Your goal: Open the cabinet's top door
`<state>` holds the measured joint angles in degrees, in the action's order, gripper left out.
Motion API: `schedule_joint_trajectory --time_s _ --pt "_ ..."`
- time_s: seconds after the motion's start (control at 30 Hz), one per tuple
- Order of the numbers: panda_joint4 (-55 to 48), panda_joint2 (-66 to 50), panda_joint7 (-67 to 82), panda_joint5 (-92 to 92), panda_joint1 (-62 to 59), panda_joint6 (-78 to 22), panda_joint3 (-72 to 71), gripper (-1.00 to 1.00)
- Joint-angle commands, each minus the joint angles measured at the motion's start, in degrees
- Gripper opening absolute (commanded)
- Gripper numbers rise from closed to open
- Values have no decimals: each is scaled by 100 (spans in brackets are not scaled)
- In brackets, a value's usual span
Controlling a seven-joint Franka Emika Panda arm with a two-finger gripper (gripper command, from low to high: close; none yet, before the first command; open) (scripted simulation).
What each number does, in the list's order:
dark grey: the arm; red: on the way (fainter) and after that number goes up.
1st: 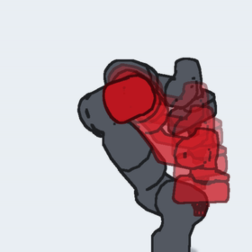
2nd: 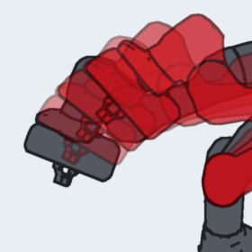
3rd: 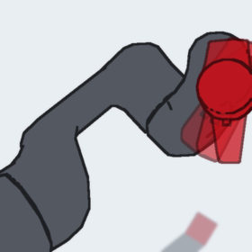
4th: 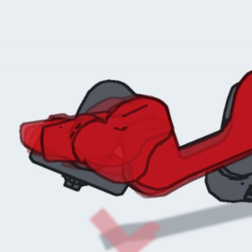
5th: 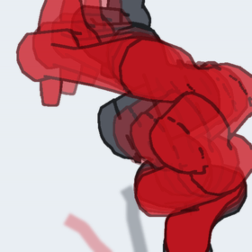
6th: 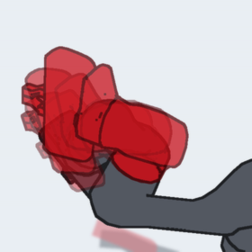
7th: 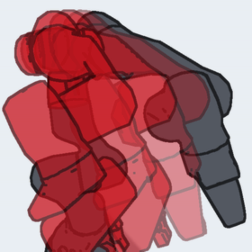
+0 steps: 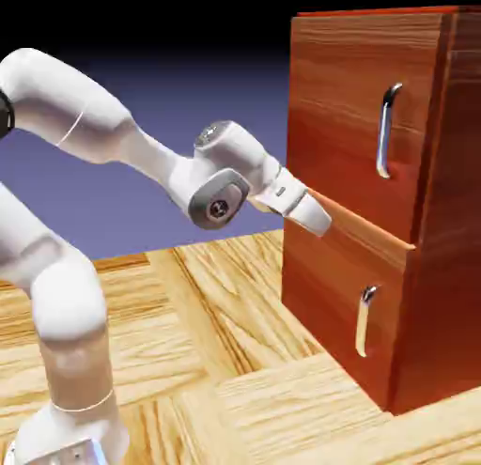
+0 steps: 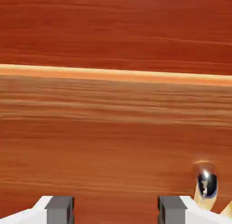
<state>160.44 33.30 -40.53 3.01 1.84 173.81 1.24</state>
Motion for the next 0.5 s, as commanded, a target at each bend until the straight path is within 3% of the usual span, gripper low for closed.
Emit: schedule_joint_trajectory --time_s 0.0,0.47 --pt "-47 53 160 250 96 -16 103 0" --pt "-699 793 2401 3738 1434 -241 1546 0"
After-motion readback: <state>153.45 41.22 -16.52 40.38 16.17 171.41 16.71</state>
